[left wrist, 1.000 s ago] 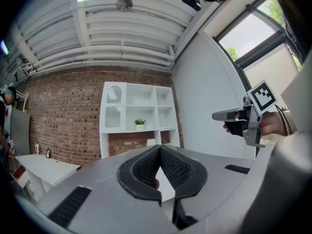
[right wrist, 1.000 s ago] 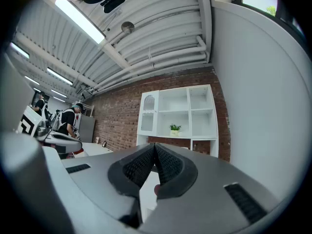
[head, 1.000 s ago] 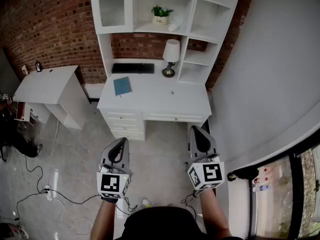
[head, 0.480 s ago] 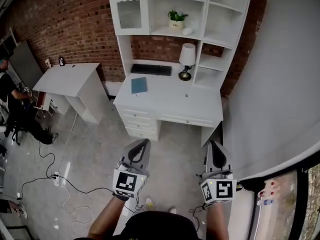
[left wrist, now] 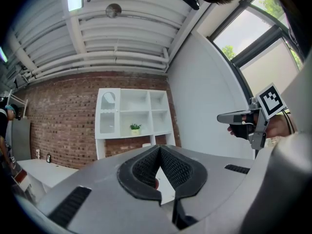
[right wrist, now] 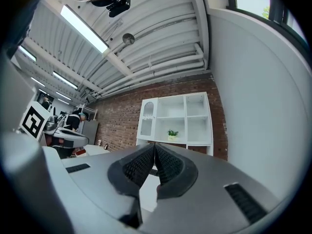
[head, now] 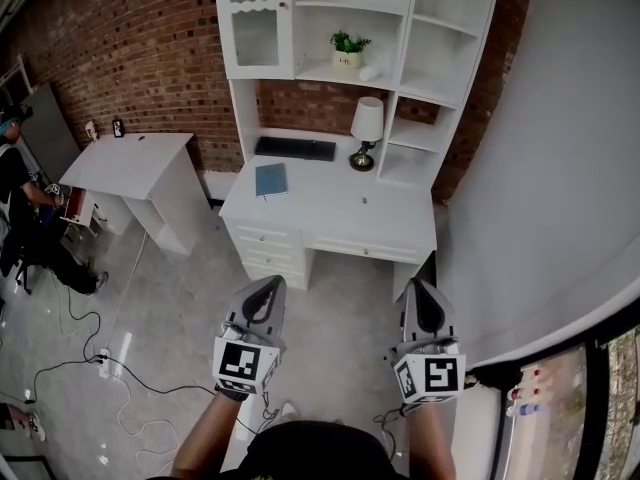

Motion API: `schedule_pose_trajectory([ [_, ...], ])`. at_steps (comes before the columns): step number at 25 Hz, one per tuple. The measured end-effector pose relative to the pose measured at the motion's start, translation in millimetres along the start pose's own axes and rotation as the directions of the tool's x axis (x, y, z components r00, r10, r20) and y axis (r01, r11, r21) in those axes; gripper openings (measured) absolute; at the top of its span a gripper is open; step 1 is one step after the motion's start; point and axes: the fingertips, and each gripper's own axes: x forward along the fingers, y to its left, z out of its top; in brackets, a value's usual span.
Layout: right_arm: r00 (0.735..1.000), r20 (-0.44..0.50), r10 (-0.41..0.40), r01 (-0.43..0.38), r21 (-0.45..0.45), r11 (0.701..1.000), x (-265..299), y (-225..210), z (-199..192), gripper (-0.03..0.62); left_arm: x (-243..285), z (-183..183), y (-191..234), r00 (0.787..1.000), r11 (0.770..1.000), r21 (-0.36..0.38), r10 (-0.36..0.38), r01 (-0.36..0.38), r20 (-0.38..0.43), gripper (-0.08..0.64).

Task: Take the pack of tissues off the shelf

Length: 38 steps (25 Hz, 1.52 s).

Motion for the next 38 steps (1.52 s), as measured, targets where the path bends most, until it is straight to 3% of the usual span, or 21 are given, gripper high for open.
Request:
schedule_pose_trajectory([
  [4,1.0,0.005,0.003,-0.003,-0.013,1.0,7,4,2,0.005,-1,-3,6,1.0,1.0,-0.001,0.004,-0.004,-0.004,0.005],
  [5,1.0,0.005,0.008,-0.008,-0.014,1.0,10,6,2,0.035,-1,-3,7,1.0,1.0,-0.002,0.006,-0.006,-0.004,0.005],
  [6,1.0,0.007,0.015,-0.015,-0.011,1.0,13,8,2,0.125,-1,-4,9,1.0,1.0,-0.003,0.008,-0.008,-0.005,0.005],
  [7,1.0,0.009,0.022,-0.022,-0.005,1.0,15,10,2,0.176,-2,-4,11,1.0,1.0,-0.004,0.008,-0.008,-0.007,0.005],
  [11,0.998,0.032,0.046,-0.046,0.01,0.999,22,22,9,0.294,-7,-5,19,1.0,1.0,-0.009,-0.001,0.001,-0.015,0.005],
  [14,0.999,0.045,0.015,-0.015,-0.003,1.0,27,24,18,0.353,-9,-3,29,1.0,1.0,-0.015,-0.001,0.001,-0.007,0.005],
  [22,0.999,0.008,0.036,-0.036,-0.024,0.999,47,47,6,0.359,-17,-21,59,1.0,0.999,-0.048,0.023,-0.023,-0.015,0.005],
  [25,0.999,-0.008,0.034,-0.034,-0.013,0.999,58,53,2,0.359,-10,-27,61,1.0,0.995,-0.096,0.002,-0.002,-0.004,0.005],
  [29,0.999,-0.024,0.032,-0.033,-0.038,0.999,71,77,0,0.359,-10,-27,67,0.999,0.996,-0.085,-0.041,0.042,0.008,0.005],
  [33,0.999,-0.049,0.014,-0.016,-0.032,0.999,83,91,-8,0.359,-15,-37,81,0.998,0.992,-0.112,-0.064,0.064,0.006,0.005],
  [38,0.996,-0.056,-0.062,0.056,-0.101,0.993,84,79,-1,0.357,-13,-48,99,0.997,0.988,-0.13,-0.077,0.079,0.015,0.005],
])
